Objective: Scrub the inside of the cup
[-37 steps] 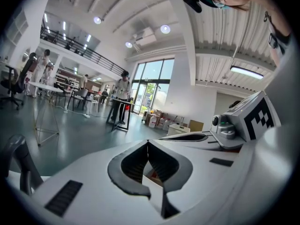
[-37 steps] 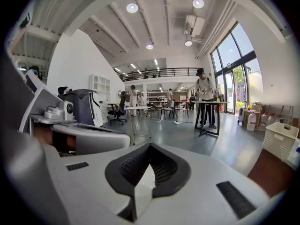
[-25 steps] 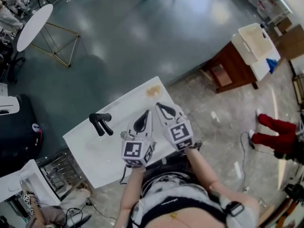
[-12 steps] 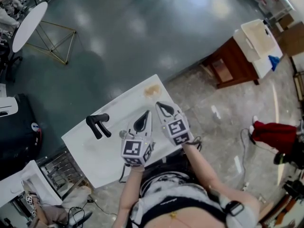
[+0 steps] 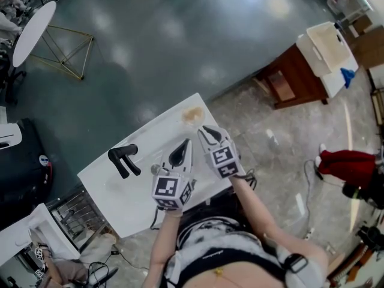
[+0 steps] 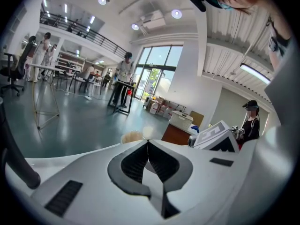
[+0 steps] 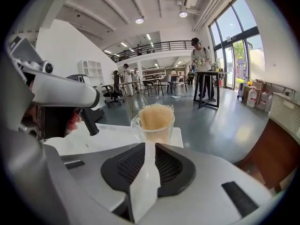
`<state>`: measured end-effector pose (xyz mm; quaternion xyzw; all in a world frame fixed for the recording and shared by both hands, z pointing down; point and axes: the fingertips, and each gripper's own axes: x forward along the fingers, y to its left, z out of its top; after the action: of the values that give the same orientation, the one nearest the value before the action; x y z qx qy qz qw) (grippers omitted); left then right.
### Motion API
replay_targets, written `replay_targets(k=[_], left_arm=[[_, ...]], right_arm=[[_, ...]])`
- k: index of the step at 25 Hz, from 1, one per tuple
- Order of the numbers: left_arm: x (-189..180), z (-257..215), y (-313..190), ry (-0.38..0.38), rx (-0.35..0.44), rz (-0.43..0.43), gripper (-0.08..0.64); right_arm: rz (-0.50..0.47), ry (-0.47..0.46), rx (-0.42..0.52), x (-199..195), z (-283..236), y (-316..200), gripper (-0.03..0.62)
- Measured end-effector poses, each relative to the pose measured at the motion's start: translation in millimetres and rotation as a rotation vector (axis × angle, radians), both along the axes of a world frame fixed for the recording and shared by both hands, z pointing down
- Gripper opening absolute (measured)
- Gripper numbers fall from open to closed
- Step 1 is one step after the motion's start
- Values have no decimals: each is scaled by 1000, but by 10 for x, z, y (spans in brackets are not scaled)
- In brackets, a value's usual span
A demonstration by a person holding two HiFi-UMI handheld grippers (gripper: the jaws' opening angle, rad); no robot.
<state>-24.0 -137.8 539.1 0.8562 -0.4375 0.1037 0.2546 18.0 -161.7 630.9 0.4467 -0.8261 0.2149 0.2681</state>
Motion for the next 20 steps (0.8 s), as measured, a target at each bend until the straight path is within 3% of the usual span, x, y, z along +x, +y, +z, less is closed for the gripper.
replay_targets(k=[2, 4, 9, 15, 20], left_arm=[[7, 19, 1, 9, -3, -1, 2], [6, 31, -8, 11, -5, 0, 4], [-27, 59, -35, 7, -14, 1, 8], [-63, 109, -59, 4, -22, -8, 8], [-92, 171, -53, 1, -39, -15, 8]], right_arm=[[4, 6, -12, 17, 55, -16, 103], [6, 11, -18, 26, 99, -47, 193], [-25, 6, 19, -10, 121, -157, 333], [-79, -5, 82, -75, 160, -299, 419], [-128, -34, 128, -164, 193, -412, 436]])
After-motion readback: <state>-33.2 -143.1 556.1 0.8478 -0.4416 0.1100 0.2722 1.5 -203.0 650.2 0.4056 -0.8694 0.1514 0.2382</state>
